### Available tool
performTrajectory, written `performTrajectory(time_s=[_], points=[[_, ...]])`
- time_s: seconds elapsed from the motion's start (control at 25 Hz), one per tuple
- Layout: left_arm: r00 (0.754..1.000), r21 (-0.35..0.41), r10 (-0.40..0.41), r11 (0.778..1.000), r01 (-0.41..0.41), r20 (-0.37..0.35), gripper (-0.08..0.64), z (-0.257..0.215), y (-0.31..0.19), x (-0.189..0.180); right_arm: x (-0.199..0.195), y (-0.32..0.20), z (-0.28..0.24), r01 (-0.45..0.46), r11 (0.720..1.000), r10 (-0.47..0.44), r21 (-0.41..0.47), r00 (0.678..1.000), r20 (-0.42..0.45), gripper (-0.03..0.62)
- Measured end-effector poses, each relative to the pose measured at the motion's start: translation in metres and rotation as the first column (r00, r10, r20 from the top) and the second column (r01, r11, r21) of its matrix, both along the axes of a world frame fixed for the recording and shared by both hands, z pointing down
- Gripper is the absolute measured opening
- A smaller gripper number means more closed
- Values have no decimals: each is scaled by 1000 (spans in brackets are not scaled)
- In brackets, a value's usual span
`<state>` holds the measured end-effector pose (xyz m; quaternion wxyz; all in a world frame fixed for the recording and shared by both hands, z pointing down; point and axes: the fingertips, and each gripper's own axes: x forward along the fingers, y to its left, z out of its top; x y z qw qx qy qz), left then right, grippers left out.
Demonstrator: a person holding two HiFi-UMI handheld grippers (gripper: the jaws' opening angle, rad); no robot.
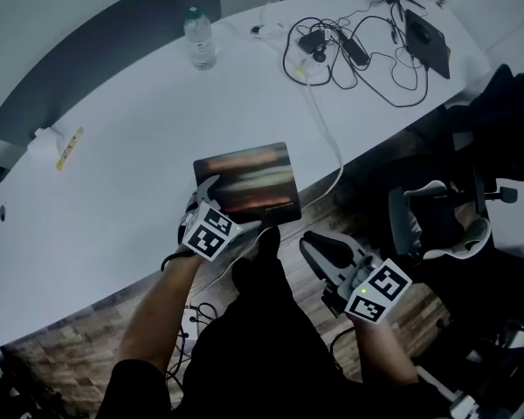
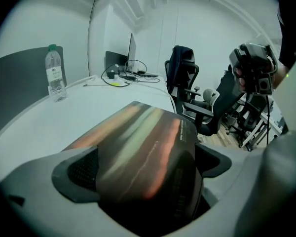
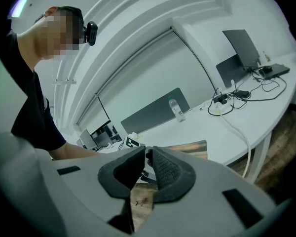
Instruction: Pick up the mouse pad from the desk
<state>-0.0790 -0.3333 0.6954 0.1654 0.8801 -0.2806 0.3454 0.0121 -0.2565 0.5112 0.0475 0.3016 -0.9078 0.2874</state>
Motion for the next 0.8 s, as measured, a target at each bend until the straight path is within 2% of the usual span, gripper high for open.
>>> performTrajectory(time_s=[0.24, 0.44, 0.8], points=[[1000, 21, 14, 1000, -14, 22, 586, 4, -13, -1, 1, -9, 3, 2, 1000, -2, -16, 1000, -6, 44], [1000, 38, -1, 999, 1, 4, 577, 0, -19, -6, -1, -14, 3, 8, 1000, -8, -21, 1000, -11, 44], [1000, 49, -7, 999, 6, 16, 568, 1, -30, -8, -7, -13, 0, 21, 999, -21, -24, 1000, -15, 44]])
